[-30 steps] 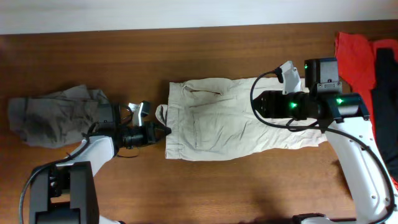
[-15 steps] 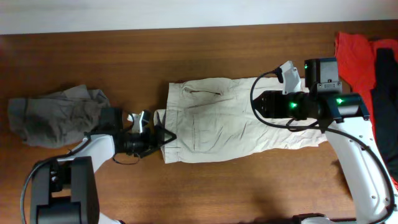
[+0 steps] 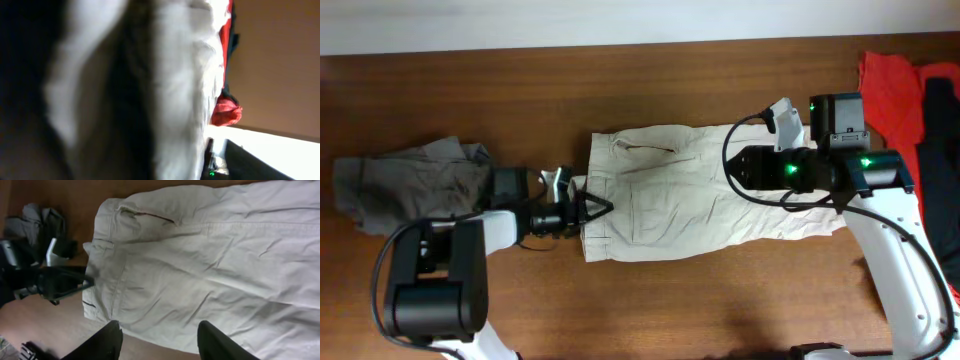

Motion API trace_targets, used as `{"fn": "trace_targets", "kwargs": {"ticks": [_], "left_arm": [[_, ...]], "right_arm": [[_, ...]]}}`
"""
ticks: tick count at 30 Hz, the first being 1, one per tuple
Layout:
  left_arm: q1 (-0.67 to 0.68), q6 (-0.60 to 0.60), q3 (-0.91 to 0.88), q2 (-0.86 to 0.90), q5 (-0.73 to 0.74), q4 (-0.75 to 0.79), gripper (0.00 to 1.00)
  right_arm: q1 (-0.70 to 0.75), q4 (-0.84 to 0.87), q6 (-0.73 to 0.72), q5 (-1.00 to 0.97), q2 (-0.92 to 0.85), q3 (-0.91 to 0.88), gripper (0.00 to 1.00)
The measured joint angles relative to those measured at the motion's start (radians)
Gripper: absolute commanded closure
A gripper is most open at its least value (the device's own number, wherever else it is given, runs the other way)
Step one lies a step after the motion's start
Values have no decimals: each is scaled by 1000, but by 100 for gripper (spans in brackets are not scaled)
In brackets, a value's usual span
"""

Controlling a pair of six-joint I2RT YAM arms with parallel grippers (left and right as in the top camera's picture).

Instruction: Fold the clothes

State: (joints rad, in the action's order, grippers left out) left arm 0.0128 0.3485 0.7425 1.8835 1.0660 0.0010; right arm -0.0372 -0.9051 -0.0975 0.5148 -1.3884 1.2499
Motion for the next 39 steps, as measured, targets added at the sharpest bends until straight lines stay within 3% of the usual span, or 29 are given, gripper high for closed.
{"fn": "trace_targets", "kwargs": {"ticks": [1, 2, 6, 12, 18, 25, 28, 31, 35, 39], "left_arm": [[6, 5, -2, 8, -9, 10, 55], [9, 10, -5, 16, -15, 16, 72], [14, 14, -12, 23, -35, 31, 98], [-34, 12, -9, 23, 50, 27, 99], [-198, 12, 91, -82, 90, -228, 99], [-279, -6, 430, -280, 43, -514, 99], [-228, -71, 597, -330, -81, -718, 99], [-93, -171, 765, -342, -337, -935, 99], [86, -238, 829, -342, -666, -989, 99], [158, -288, 829, -327, -843, -990, 99]], "right_arm": [[0, 0, 0, 0, 0, 0, 48], [0, -1, 0, 0, 0, 0, 49], [0, 0, 1, 0, 0, 0, 50], [0, -12, 0, -1, 0, 0, 50], [0, -16, -31, -38, 5, 0, 49], [0, -15, -88, -69, 10, 0, 50], [0, -15, -104, -73, 10, 0, 50], [0, -19, -112, -73, 10, 0, 50], [0, -23, -113, -73, 10, 0, 50], [0, -23, -113, -73, 10, 0, 50]]}}
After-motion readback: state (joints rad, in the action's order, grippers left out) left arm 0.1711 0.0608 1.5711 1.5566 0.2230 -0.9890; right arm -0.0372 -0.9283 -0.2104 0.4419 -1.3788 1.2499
